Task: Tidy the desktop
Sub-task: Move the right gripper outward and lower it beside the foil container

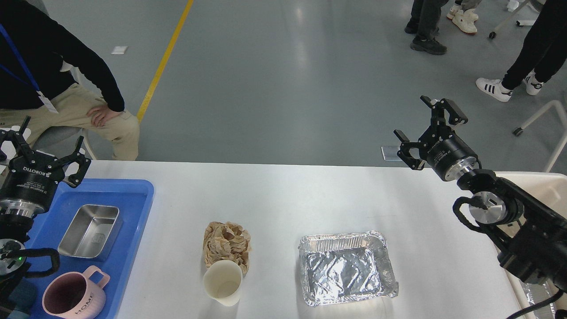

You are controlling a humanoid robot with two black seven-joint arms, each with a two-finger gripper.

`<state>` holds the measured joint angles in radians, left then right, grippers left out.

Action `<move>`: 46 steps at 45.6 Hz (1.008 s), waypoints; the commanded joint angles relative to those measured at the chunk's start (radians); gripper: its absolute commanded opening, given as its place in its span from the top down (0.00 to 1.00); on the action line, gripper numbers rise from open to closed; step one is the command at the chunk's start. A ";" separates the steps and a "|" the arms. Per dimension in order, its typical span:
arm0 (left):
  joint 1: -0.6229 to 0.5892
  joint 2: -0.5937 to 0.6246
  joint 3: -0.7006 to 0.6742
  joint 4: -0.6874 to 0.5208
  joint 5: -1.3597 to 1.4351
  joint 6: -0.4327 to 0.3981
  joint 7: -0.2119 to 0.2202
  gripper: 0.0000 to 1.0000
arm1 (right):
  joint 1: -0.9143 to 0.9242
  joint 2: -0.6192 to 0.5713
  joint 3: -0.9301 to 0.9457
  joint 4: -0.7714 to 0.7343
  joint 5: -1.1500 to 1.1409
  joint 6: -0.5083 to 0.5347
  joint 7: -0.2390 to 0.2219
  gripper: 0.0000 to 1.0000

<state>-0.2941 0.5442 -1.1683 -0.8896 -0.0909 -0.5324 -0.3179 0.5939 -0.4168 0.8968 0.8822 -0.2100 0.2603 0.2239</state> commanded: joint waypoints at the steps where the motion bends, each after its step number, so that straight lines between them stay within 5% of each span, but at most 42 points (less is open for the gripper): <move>1: 0.006 -0.007 0.003 0.003 -0.001 0.012 0.016 0.03 | 0.024 -0.063 -0.079 0.018 -0.061 -0.006 0.000 0.00; 8: 0.009 -0.009 0.007 0.004 0.003 0.018 0.022 0.03 | 0.052 -0.204 -0.186 0.101 -0.127 0.023 0.011 0.00; 16: 0.006 -0.012 0.012 0.008 0.005 0.017 0.022 0.03 | 0.049 -0.381 -0.377 0.286 -0.452 0.013 0.138 0.00; 22: 0.001 -0.023 0.015 0.003 0.003 0.032 0.022 0.03 | 0.018 -0.535 -0.429 0.432 -0.568 -0.022 0.178 0.00; 46: -0.030 -0.073 0.004 0.003 0.000 0.084 0.063 0.03 | -0.097 -1.140 -0.590 0.831 -0.580 -0.159 0.158 0.00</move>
<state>-0.3130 0.4766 -1.1545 -0.8863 -0.0871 -0.4509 -0.2692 0.4999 -1.4337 0.3424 1.6533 -0.7987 0.1188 0.3792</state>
